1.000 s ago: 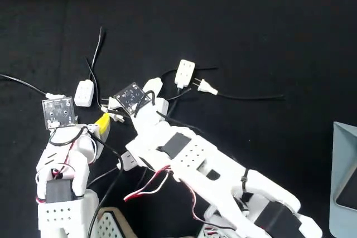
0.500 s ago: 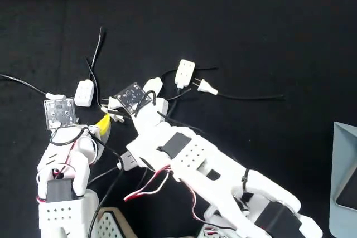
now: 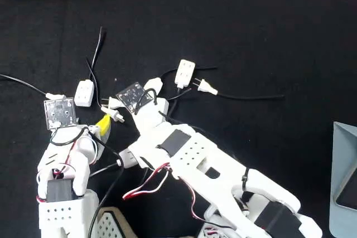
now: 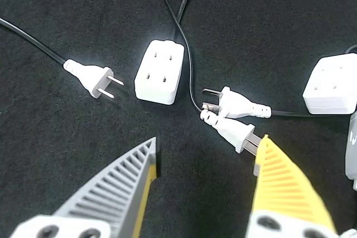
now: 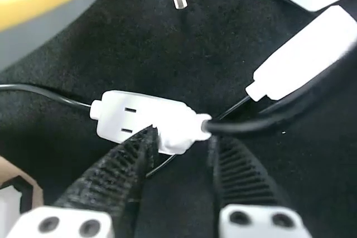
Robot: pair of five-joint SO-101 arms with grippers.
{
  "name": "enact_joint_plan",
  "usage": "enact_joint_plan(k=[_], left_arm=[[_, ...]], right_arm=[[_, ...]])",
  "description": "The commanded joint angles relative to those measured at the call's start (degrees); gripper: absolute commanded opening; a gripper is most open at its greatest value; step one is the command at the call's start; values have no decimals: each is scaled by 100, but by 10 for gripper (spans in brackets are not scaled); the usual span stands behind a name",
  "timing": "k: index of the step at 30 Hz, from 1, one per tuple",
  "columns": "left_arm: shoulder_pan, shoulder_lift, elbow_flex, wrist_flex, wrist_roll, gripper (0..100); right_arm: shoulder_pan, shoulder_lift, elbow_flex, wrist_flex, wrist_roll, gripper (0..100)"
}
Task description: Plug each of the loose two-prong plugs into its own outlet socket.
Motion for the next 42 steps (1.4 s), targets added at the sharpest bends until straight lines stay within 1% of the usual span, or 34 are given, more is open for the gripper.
enact_joint_plan(k=[1,7,12,15,20,25,28,32,36,42], left_arm=[[-13,-44,-66,-132,53,283],[-13,-44,-66,-123,53,283],[-13,-44,-66,-114,53,283],[-13,-44,-66,-114,53,283],[-57,-44,-66,-123,53,281],[-66,-44,-66,-132,53,279],[-66,-44,-66,-132,53,279],[-75,-44,-66,-132,53,279],[-286,-53,-75,-132,53,279],[-268,-53,-66,-132,53,279]], right_arm=[[-79,-154,-242,-308,-88,93],[-70,-154,-145,-466,-105,93],[-53,-154,-163,-466,-413,93],[132,-154,-251,-466,-607,96],[237,-154,-444,-431,-633,153],[229,-22,-971,-413,-615,152],[220,558,-1473,-290,-589,152],[229,1719,-2448,114,-589,153],[237,2747,-3345,422,-571,152],[404,3820,-4558,1037,-554,152]])
